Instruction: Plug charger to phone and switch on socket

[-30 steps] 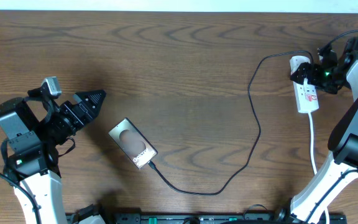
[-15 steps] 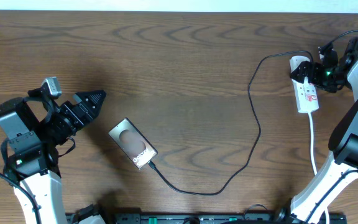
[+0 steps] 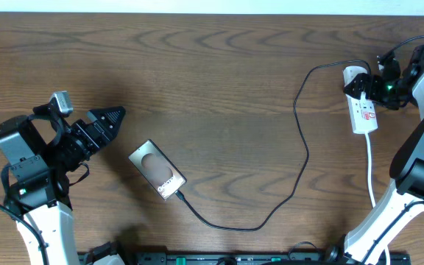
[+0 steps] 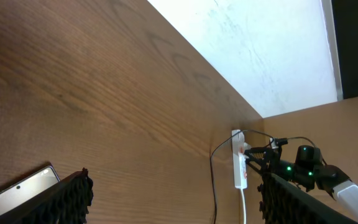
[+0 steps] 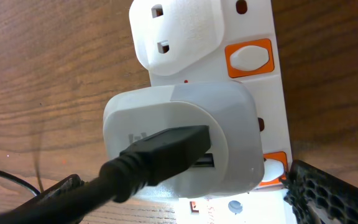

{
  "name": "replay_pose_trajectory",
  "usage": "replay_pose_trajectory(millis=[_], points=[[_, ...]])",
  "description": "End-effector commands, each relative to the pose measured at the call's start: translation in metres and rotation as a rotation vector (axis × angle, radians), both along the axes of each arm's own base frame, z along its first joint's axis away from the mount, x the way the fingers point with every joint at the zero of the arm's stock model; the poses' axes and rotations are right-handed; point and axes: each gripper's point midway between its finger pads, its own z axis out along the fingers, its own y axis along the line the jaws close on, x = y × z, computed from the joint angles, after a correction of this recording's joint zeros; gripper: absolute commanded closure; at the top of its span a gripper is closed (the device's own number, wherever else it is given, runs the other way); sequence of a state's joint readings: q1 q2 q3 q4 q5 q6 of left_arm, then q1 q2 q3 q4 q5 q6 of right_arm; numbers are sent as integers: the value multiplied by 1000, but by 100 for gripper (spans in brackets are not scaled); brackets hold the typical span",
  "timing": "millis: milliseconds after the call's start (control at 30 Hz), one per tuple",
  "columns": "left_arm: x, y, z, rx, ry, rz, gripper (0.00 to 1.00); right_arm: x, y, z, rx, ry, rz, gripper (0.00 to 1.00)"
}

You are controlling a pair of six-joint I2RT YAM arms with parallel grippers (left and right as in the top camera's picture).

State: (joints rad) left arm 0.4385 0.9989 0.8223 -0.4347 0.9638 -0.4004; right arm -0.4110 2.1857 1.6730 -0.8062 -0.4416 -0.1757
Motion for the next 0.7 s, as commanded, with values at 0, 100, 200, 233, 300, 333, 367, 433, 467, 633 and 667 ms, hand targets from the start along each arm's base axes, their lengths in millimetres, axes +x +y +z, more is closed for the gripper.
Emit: replay_pose_trajectory(millis=[0, 100, 200, 233, 300, 333, 367, 433, 467, 633, 667], points=[[0, 0, 1, -7, -4, -5, 16, 2, 31, 0, 122, -30, 76, 1], [0, 0, 1, -7, -4, -5, 16, 3, 31, 0, 119, -33, 79, 1], [0, 0, 1, -7, -4, -5, 15, 3, 30, 0, 116, -37, 81, 1], [0, 0, 1, -7, -4, -5, 16, 3, 29, -1, 110, -34, 79, 1], [0, 0, 1, -7, -4, -5, 16, 2, 28, -2, 101, -26, 76, 1], [0, -1, 1, -7, -4, -5, 16, 1, 28, -2, 99, -22, 75, 1], [0, 0, 1, -7, -4, -5, 16, 0, 28, -2, 102, -17, 75, 1], [0, -1, 1, -7, -4, -5, 16, 0, 29, -3, 103, -14, 75, 1], [0, 0, 1, -7, -4, -5, 15, -1, 29, -3, 104, -13, 74, 1], [0, 0, 1, -7, -3, -5, 16, -2, 29, -3, 112, -2, 62, 1], [-1, -1, 1, -8, -2, -5, 16, -2, 29, -3, 113, -1, 61, 1]])
